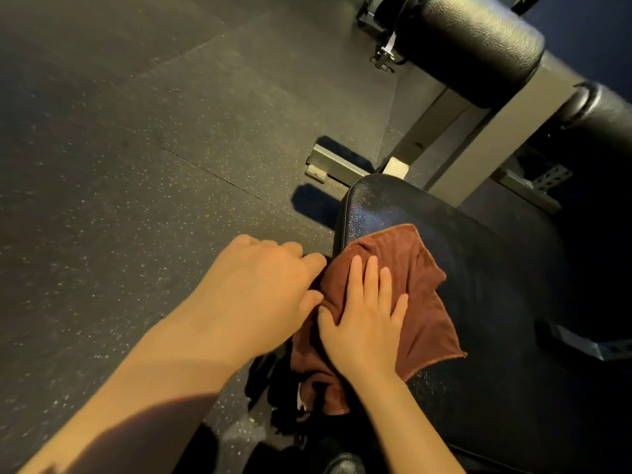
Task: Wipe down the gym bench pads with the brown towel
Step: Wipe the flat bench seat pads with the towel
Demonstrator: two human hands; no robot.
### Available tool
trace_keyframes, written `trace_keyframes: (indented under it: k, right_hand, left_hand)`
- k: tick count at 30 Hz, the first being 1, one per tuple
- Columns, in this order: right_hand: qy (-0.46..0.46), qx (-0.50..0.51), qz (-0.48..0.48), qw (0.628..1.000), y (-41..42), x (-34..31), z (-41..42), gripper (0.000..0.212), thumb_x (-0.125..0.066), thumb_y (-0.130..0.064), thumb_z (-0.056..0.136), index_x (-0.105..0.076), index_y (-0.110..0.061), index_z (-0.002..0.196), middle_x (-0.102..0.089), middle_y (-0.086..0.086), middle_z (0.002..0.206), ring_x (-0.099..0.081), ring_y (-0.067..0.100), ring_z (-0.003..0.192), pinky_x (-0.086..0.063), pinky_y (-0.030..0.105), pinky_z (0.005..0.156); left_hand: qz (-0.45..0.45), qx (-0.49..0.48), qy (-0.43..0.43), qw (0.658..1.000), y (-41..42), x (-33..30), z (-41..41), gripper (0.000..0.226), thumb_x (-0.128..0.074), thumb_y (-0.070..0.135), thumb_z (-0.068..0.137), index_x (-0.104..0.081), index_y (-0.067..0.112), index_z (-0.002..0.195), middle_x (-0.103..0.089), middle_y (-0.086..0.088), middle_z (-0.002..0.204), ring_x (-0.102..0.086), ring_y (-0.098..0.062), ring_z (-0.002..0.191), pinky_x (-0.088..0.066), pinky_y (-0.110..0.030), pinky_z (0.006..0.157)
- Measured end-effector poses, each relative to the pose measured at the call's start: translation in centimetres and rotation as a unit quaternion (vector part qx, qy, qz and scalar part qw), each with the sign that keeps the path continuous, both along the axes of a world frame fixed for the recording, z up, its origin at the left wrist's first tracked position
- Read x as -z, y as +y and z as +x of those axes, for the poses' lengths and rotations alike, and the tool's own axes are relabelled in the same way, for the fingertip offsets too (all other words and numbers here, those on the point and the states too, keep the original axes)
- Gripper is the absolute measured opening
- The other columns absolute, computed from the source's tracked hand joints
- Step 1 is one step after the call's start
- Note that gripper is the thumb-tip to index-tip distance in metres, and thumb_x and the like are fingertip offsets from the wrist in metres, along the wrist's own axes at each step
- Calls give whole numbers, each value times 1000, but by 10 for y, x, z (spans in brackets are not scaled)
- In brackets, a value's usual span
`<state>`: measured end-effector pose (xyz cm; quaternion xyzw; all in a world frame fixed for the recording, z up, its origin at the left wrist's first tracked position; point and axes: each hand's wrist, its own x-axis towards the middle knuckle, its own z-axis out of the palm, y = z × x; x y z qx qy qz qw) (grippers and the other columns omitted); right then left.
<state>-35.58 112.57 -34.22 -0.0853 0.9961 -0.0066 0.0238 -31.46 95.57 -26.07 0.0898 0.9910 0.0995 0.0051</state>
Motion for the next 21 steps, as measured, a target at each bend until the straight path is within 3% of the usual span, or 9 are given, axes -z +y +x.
trace_keyframes:
  k: [5, 9, 13, 21]
  right_hand:
    - [-7, 19, 17, 1000, -15, -2, -26, 79, -37, -46, 101, 14, -20, 156, 18, 4, 164, 15, 29, 150, 5, 61, 117]
    - [-11, 28, 11, 999, -31, -4, -77, 75, -37, -42, 103, 10, -19, 157, 13, 6, 165, 12, 32, 151, 4, 61, 117]
    - [-12, 53, -12, 998, -44, -11, -134, 73, -35, -46, 103, 7, -21, 157, 12, 4, 165, 13, 32, 151, 7, 61, 116]
    - [-19, 104, -21, 994, -51, -20, -198, 77, -36, -56, 98, -1, -23, 158, 6, 4, 166, 10, 31, 151, 7, 59, 117]
  left_hand:
    - [0, 15, -23, 1000, -2, 5, 16, 47, -26, 54, 101, -33, 34, 143, -53, 9, 129, -53, -18, 121, -39, -34, 97]
    - [-7, 17, -34, 999, -8, 9, 5, 58, -6, 60, 98, -28, 37, 146, -48, 12, 134, -52, -15, 123, -39, -32, 99]
    - [57, 15, -64, 996, -10, 4, -13, 54, -20, 56, 102, -8, 41, 153, -29, 16, 149, -41, -13, 133, -33, -32, 107]
    - [68, 24, -73, 995, -14, 9, -33, 53, -20, 55, 103, -9, 41, 152, -31, 16, 150, -37, -12, 136, -31, -29, 108]
